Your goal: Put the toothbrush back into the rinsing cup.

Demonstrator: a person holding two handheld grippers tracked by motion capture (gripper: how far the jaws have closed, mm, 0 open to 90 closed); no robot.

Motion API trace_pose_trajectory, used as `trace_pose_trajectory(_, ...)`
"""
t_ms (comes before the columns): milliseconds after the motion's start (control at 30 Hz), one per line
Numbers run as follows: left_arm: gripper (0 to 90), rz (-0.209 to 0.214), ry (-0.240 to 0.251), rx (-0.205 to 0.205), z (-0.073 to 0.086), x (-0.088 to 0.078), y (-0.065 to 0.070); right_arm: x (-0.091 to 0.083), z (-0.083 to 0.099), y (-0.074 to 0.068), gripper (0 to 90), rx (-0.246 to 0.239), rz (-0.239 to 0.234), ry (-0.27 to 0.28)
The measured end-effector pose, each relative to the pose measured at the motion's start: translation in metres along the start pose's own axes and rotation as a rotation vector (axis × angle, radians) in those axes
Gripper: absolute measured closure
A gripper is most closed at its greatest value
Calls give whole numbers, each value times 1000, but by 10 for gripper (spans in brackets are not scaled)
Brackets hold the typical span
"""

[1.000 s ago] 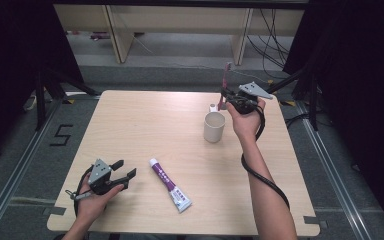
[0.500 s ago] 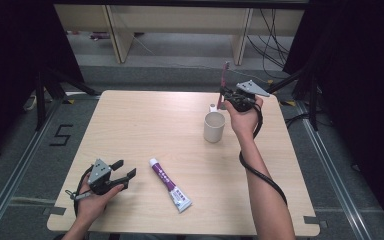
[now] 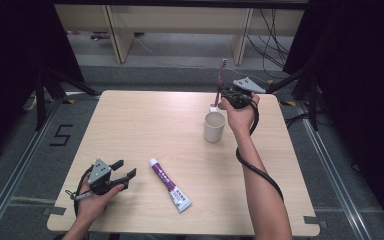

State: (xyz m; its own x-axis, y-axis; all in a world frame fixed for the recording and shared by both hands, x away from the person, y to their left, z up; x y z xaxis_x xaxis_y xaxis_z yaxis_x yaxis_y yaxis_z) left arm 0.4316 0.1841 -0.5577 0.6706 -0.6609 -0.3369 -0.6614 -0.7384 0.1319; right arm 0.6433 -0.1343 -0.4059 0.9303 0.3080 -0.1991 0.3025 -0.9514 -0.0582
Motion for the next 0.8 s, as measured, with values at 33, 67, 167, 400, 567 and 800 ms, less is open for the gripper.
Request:
trace_pose_trajectory(33,366,0,0,-1,0,0,0,1,-1,1,823,-11,-3,6)
trace_pose_trajectory(67,365,0,1,-1,0,0,0,2,-1,1,823,5,3,6)
trace_pose_trajectory(167,366,0,1,0,0,0,0,5,-1,1,823,6,2,0)
trace_pose_trajectory(400,365,0,2,-2,0,0,0,11,1,2,823,5,10,-6)
trace_pose_trajectory(567,365,1,3,-8,0,0,0,15,1,2,822,4,13,-8)
trace_pose_trajectory(800,364,6,6,-10,0,0,0,20,3,3,821,5,22,-17)
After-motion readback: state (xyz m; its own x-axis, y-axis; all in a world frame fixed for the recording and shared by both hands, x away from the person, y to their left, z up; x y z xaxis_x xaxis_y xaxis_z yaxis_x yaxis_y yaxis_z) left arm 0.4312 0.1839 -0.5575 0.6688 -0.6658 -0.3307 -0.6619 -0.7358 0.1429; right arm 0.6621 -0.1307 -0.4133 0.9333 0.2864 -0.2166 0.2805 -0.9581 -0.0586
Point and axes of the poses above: each handheld gripper's, and its own axes: x roughly forward along the jaws, z roughly out of its underside, y roughly to its right, the point moved 10 cm from there along x, roughly forward along the jaws, and after that the axes turned 10 degrees about z, right-handed, at the moved point
